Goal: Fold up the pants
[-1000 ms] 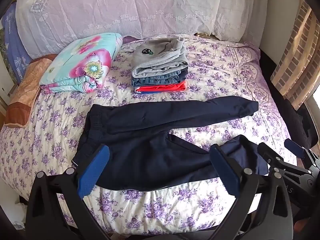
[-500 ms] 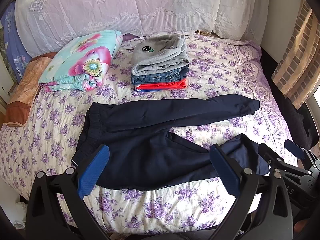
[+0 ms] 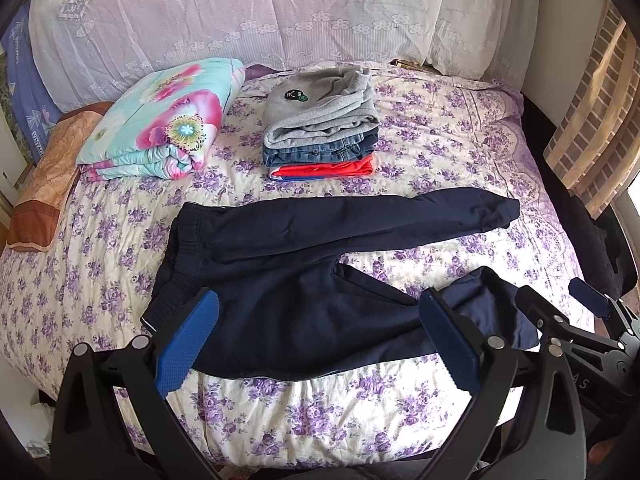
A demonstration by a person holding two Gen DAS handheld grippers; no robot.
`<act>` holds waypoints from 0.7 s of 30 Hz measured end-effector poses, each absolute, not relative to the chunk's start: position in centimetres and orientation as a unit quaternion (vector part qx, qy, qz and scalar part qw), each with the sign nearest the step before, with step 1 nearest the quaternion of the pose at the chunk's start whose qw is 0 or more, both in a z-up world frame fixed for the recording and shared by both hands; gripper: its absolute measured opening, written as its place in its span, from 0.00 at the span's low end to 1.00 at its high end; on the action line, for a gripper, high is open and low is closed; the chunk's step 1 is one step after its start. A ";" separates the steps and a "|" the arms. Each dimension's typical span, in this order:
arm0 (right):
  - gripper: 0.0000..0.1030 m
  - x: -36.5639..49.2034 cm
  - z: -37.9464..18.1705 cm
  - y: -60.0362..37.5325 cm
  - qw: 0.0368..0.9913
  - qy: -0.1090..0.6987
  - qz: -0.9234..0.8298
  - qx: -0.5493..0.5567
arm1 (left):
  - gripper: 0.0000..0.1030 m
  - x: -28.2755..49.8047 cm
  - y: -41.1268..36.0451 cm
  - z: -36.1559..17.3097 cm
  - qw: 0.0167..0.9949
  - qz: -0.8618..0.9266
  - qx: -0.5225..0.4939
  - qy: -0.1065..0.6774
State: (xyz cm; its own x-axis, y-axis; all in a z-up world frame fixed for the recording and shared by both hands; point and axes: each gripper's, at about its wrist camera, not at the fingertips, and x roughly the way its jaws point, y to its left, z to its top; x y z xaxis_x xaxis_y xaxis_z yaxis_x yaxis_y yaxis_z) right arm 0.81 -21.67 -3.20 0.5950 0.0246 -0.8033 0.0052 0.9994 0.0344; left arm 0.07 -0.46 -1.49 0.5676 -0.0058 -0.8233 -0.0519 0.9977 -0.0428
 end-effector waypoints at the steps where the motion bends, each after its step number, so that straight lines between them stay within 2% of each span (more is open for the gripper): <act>1: 0.91 0.8 -3.2 -21.7 0.893 0.450 0.006 0.017 | 0.95 0.2 -0.4 -1.6 0.884 0.013 -0.032 0.466; 21: 0.91 0.9 -3.4 -21.2 0.892 0.452 0.006 0.017 | 0.95 0.3 -0.3 -1.6 0.883 0.013 -0.032 0.468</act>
